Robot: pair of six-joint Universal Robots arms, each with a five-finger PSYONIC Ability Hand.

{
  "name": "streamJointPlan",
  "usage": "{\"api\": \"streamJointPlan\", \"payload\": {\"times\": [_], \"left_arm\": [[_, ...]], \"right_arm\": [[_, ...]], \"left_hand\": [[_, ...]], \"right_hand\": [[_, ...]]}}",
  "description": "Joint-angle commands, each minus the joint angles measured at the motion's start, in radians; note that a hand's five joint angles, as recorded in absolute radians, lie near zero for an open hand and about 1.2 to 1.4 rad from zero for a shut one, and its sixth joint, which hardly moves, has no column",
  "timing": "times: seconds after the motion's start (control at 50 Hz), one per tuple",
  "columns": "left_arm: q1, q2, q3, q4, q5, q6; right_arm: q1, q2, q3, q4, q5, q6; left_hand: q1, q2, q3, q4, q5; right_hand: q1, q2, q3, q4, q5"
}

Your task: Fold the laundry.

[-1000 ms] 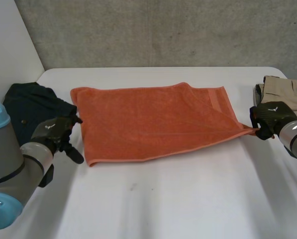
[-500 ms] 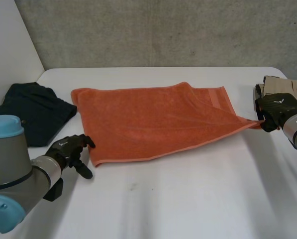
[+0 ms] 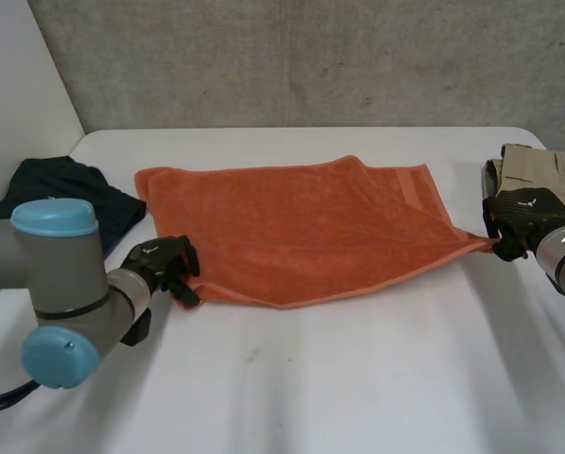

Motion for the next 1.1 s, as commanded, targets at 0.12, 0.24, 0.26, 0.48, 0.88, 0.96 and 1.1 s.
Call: {"api": "streamJointPlan", "payload": {"times": [0.12,0.24,0.26,0.48,0.88,0.96,1.1], "left_arm": [[-0.026,0.075,0.08,-0.012,-0.113,0.101],[-0.051,0.36,0.067,-0.051,-0.11,0.271],[-0.054,0.392,0.068,-0.064,-0.11,0.295],[-0.054,0.526,0.091,-0.265,-0.036,0.644],[-0.02,-0.017,0.614,0.118,-0.033,0.736],[-0.022,-0.02,0.755,0.316,-0.036,0.73],[-0.037,0.05,0.785,0.427,-0.041,0.684]], "right_arm": [[0.0,-0.088,-0.02,0.011,-0.007,-0.021],[0.011,-0.228,-0.141,0.194,-0.024,-0.116],[0.013,-0.246,-0.164,0.231,-0.03,-0.13],[0.019,-0.311,-0.393,0.64,-0.065,-0.354],[0.243,0.166,-0.892,0.421,0.188,-0.27],[0.255,0.18,-1.079,0.24,0.225,-0.196],[0.284,0.09,-1.095,0.095,0.239,-0.155]], "left_hand": [[0.633,0.642,0.651,0.65,0.657],[0.633,0.642,0.651,0.65,0.657],[0.633,0.642,0.651,0.65,0.657],[0.633,0.642,0.651,0.65,0.657],[0.633,0.642,0.651,0.65,0.657],[0.633,0.642,0.651,0.65,0.657],[0.633,0.642,0.651,0.65,0.657]], "right_hand": [[0.403,0.22,0.211,0.206,0.227],[0.403,0.22,0.211,0.206,0.227],[0.403,0.22,0.211,0.206,0.227],[0.403,0.22,0.211,0.206,0.227],[0.403,0.22,0.211,0.206,0.227],[0.403,0.22,0.211,0.206,0.227],[0.403,0.22,0.211,0.206,0.227]]}}
